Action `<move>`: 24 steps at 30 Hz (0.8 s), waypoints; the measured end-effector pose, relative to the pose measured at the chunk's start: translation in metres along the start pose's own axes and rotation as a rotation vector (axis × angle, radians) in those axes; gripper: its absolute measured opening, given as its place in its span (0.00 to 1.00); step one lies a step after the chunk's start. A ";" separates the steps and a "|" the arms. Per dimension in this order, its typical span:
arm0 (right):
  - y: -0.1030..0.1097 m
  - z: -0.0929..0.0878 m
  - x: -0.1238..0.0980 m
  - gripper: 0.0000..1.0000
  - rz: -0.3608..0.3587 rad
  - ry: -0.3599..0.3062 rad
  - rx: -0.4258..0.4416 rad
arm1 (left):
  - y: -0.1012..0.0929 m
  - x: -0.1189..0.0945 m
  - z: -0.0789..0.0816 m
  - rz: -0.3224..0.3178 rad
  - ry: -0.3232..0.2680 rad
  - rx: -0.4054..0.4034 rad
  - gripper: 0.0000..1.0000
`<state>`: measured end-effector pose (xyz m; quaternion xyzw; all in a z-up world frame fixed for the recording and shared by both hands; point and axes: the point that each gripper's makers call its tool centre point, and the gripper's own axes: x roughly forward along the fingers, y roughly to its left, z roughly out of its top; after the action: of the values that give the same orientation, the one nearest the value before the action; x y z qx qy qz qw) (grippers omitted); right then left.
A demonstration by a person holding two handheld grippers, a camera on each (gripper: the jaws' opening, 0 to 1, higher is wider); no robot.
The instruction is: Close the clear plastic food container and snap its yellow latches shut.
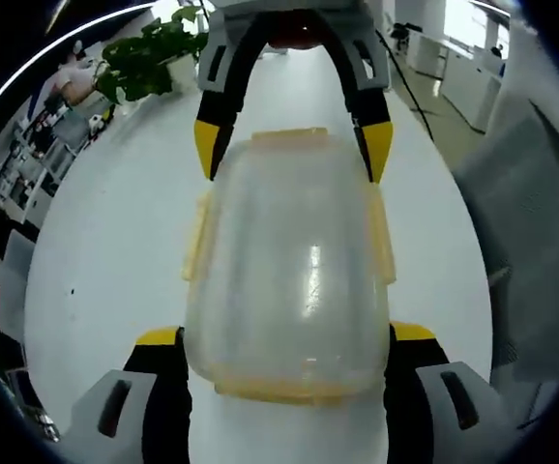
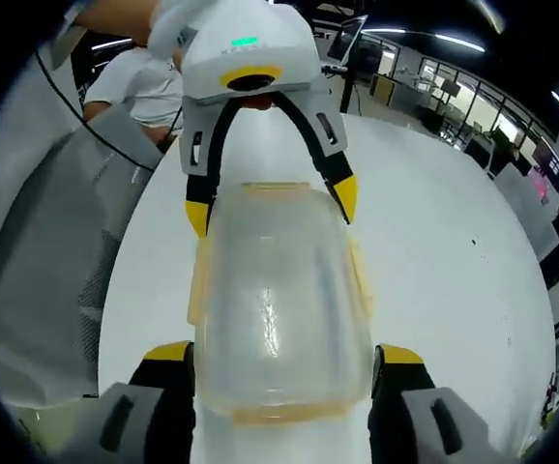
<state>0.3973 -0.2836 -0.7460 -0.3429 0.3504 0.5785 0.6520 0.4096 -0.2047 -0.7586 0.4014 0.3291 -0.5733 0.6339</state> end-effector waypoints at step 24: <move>0.023 0.105 0.065 0.74 0.030 0.007 -0.042 | -0.009 -0.054 -0.109 0.009 0.047 -0.002 0.81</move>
<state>0.3860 -0.1582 -0.7480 -0.3536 0.3455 0.5941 0.6346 0.3982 -0.0833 -0.7621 0.4157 0.3425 -0.5604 0.6291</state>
